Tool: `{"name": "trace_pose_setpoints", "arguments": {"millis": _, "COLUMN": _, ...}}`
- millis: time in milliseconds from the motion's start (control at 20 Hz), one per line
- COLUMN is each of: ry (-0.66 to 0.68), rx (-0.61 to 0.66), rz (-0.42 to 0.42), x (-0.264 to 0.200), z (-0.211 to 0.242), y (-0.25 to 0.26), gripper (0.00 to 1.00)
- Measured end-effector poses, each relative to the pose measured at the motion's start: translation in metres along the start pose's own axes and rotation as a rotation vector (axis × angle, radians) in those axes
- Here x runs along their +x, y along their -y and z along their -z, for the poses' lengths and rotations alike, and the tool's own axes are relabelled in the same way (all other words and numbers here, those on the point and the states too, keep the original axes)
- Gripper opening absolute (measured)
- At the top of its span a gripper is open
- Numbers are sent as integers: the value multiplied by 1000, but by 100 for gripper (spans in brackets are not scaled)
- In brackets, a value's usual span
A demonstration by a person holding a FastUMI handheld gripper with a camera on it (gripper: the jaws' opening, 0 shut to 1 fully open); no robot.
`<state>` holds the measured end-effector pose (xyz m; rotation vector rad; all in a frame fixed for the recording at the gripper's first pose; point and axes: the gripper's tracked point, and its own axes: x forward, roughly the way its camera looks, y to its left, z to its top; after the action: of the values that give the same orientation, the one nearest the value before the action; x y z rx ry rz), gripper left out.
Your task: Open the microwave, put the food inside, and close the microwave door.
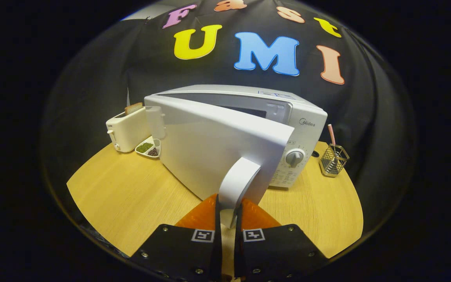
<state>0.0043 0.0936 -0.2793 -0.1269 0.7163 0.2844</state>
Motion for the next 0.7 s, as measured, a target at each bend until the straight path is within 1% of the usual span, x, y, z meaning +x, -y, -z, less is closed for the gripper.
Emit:
{"name": "trace_pose_setpoints", "arguments": {"millis": 150, "ry": -14, "rx": -9, "rz": -15, "x": -12, "z": 4, "y": -15, "gripper": 17}}
{"name": "trace_pose_setpoints", "arguments": {"millis": 450, "ry": 1, "rx": -66, "rz": -36, "x": -36, "z": 8, "y": -45, "gripper": 21}}
{"name": "trace_pose_setpoints", "arguments": {"millis": 650, "ry": -24, "rx": -18, "rz": -43, "x": -44, "z": 20, "y": -59, "gripper": 23}}
{"name": "trace_pose_setpoints", "arguments": {"millis": 700, "ry": -35, "rx": -1, "rz": -61, "x": -46, "z": 23, "y": -66, "gripper": 26}}
